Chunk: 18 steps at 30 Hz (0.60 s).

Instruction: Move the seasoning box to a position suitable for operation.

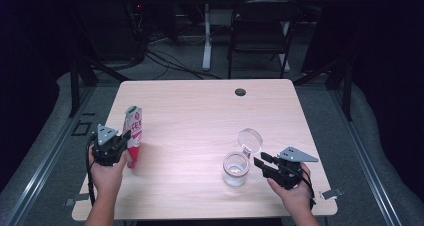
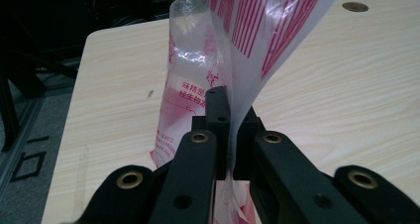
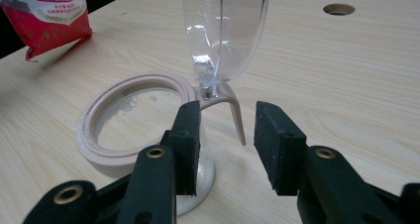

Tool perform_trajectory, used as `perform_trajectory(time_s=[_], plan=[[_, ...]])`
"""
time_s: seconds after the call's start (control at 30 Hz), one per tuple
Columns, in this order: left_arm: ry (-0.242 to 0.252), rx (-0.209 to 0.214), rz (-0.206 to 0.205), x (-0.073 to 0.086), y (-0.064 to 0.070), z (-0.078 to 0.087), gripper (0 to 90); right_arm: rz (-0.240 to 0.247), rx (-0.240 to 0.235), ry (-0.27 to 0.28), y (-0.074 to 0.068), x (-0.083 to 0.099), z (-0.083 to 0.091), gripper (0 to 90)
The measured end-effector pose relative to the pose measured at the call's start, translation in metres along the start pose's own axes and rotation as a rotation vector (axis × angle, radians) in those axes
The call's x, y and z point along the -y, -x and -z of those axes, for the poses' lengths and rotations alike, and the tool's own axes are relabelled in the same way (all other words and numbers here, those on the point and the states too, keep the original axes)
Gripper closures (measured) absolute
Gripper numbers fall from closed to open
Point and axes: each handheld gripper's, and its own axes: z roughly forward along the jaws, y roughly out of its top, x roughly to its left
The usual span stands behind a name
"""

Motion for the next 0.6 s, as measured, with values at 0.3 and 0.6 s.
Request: perform_trajectory(time_s=[0.3, 0.6], plan=[[-0.001, -0.01, -0.003, -0.008, -0.007, -0.001, 90.0, 0.002, 0.01, 0.002, 0.001, 0.0, 0.001, 62.4], [-0.015, 0.001, 0.013, -0.019, -0.019, 0.001, 90.0, 0.0, 0.009, 0.001, 0.002, -0.001, 0.002, 62.4]])
